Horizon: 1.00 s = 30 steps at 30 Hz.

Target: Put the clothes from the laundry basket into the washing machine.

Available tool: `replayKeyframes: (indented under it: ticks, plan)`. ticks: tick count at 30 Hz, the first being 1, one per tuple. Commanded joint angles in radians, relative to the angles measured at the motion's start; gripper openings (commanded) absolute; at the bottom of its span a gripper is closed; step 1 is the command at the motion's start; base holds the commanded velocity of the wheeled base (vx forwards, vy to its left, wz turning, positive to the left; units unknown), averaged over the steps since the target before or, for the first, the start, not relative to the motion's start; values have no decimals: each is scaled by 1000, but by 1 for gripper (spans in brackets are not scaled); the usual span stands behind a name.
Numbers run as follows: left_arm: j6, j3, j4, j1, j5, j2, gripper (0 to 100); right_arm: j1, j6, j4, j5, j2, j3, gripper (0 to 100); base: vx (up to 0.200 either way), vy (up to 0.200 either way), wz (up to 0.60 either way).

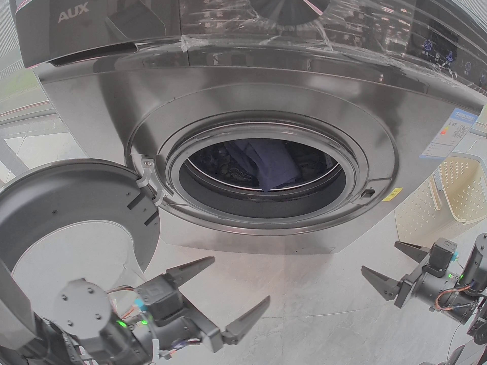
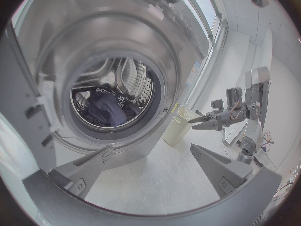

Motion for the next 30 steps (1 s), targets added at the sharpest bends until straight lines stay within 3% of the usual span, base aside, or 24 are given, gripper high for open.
replayKeyframes:
  ticks: [1, 8, 15, 20, 25, 30]
  plan:
    - [12, 160, -6, 81, 13, -279, 100, -61, 2, 184, -118, -292, 15, 100, 0, 0, 0]
    - [27, 160, 182, 93, 37, -523, 100, -108, -10, 430, -120, -551, 15, 100, -171, 0, 0]
    - [27, 160, 429, 216, 23, -771, 100, -191, -16, 721, -114, -831, 9, 100, -57, 0, 0]
    - [32, 160, 567, 332, 25, -882, 100, -279, -19, 784, -112, -931, 5, 100, -40, 0, 0]
    - [16, 160, 702, 449, 22, -1027, 100, -352, -19, 793, -109, -1000, 14, 100, -120, 0, 0]
    - [18, 160, 879, 543, 9, -1195, 100, -369, -17, 842, -105, -1080, 14, 100, -80, 0, 0]
